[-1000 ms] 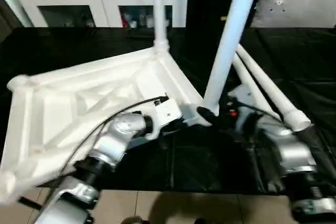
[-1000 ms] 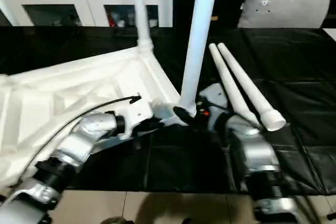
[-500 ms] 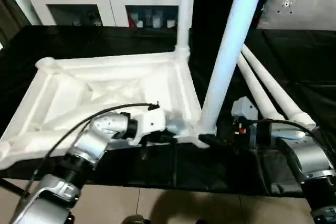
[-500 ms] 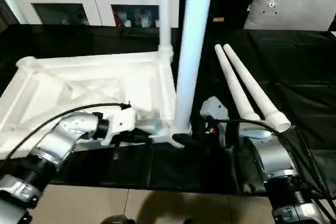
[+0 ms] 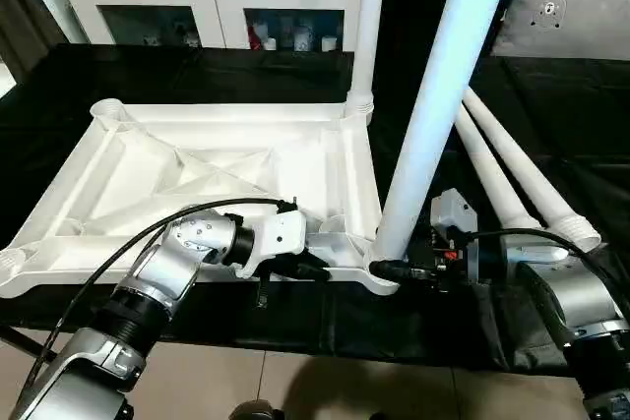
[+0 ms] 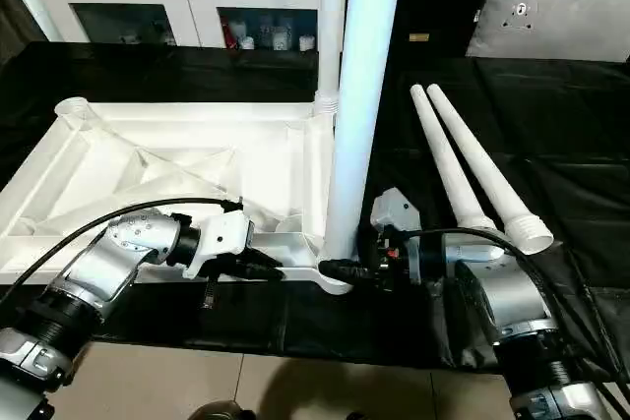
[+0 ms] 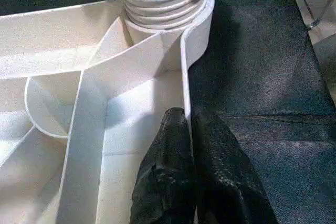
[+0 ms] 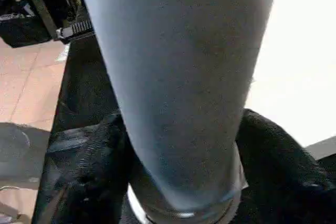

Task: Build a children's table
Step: Rotate leg to tighten

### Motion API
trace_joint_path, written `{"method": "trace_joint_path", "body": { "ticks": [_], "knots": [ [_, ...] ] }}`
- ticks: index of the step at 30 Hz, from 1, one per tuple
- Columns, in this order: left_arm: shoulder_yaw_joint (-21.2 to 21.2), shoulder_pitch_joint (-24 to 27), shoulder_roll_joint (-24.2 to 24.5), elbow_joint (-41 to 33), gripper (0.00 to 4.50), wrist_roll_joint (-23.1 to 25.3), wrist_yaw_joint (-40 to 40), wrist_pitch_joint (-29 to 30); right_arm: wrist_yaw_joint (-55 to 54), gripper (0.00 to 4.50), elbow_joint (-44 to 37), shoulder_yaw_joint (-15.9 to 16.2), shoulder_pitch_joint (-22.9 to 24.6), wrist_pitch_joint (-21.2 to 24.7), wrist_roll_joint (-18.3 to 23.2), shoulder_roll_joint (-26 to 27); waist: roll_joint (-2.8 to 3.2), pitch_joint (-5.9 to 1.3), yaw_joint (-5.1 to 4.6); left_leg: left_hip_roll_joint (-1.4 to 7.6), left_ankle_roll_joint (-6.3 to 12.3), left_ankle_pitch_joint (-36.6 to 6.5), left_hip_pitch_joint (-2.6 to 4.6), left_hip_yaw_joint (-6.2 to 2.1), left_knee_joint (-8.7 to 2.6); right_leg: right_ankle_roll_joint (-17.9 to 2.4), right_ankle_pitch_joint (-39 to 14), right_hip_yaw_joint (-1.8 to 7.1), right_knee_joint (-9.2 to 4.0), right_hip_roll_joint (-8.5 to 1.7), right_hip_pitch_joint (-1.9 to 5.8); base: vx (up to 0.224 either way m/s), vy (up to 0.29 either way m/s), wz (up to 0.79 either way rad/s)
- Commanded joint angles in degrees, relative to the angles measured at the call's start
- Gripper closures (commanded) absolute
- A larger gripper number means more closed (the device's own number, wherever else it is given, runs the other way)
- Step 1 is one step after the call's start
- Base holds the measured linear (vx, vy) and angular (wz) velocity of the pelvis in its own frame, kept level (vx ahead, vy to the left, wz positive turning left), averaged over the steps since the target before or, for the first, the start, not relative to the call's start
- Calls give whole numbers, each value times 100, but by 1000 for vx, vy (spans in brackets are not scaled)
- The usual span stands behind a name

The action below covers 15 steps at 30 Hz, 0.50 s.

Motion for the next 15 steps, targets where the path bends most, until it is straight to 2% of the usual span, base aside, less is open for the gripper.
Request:
{"method": "trace_joint_path", "body": {
  "ticks": [1,9,12,13,15],
  "knots": [
    [-147,40,46,-91,450,67,-206,-49,24,184,-133,26,31,55,26,-44,-99,-427,-5,416,660,-387,21,-131,-358,-380,-1762,438,-357,-573,366,0,0,0],
    [-81,123,5,-150,450,14,-72,68,-63,198,-270,105,176,139,62,52,-98,-418,-13,421,635,-435,31,-134,-366,-334,-1846,433,-374,-571,360,0,0,0],
    [27,207,-113,-289,450,-6,313,358,-481,199,-355,9,239,329,136,346,-95,-403,-20,424,598,-475,36,-134,-375,-326,-1948,428,-401,-576,355,0,0,0],
    [46,222,-131,-321,450,-16,362,417,-567,199,-358,-7,238,375,134,388,-55,-377,-28,430,572,-543,37,-136,-387,-341,-2003,431,-410,-582,345,0,0,0],
    [184,269,-336,-495,450,-88,740,735,-1238,199,-225,-82,171,390,-72,688,-83,-350,-73,404,478,-740,49,-138,-405,-248,-2304,406,-471,-570,349,0,0,0]
  ]
}}
